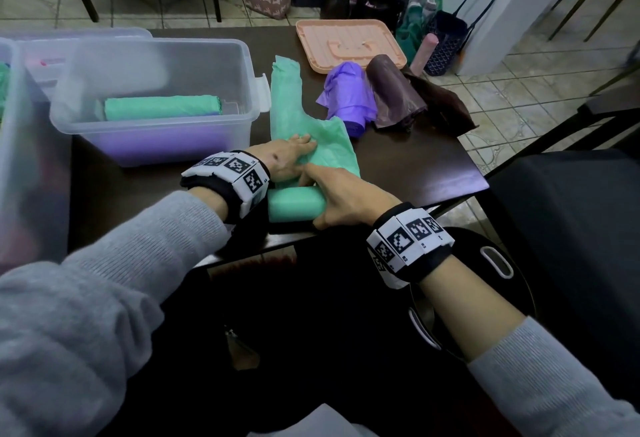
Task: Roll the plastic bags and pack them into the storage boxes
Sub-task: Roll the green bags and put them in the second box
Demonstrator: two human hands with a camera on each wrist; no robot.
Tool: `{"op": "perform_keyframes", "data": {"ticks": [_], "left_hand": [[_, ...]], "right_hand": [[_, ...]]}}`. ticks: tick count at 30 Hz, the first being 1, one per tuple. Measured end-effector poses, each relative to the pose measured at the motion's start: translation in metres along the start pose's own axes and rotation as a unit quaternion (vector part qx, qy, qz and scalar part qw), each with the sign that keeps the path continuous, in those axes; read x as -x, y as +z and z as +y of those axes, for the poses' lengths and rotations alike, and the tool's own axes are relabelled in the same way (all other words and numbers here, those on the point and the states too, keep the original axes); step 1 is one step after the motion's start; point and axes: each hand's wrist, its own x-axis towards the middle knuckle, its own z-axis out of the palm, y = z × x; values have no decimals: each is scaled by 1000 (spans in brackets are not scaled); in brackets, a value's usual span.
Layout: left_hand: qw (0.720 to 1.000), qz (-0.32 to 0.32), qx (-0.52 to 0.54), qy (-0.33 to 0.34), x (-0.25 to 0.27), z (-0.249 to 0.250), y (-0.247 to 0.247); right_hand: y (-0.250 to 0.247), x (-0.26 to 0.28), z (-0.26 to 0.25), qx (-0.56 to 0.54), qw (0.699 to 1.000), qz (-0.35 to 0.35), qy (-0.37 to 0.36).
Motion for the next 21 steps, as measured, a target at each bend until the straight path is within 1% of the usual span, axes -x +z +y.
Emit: {"op": "perform_keyframes", "data": {"ticks": [4, 7, 10, 12, 15, 16, 17, 19, 21], "left_hand": [[999, -1, 37, -27, 1, -3, -4], [997, 10, 75, -25, 3, -5, -7], [990, 56, 128, -27, 9, -5, -10], [987, 89, 134, -23, 14, -2, -12], [979, 142, 145, 5, 23, 4, -13], [976, 143, 167, 5, 26, 6, -15], [974, 128, 186, 0, 30, 7, -18], [979, 78, 190, -7, 36, 7, -26], [985, 28, 171, 1, 40, 6, -33]], "right_hand": [[-10, -4, 2, 43, 999, -22, -6], [-16, -5, 5, -2, 1000, -16, 0], [-18, -6, 8, -30, 999, -26, 9], [-20, -7, 9, -50, 998, -47, 10], [-25, -8, 10, -62, 996, -66, 12], [-27, -9, 10, -57, 996, -71, 10], [-29, -9, 10, -50, 996, -76, 10], [-32, -12, 11, -49, 995, -91, 13], [-35, -16, 11, -44, 994, -96, 20]]}}
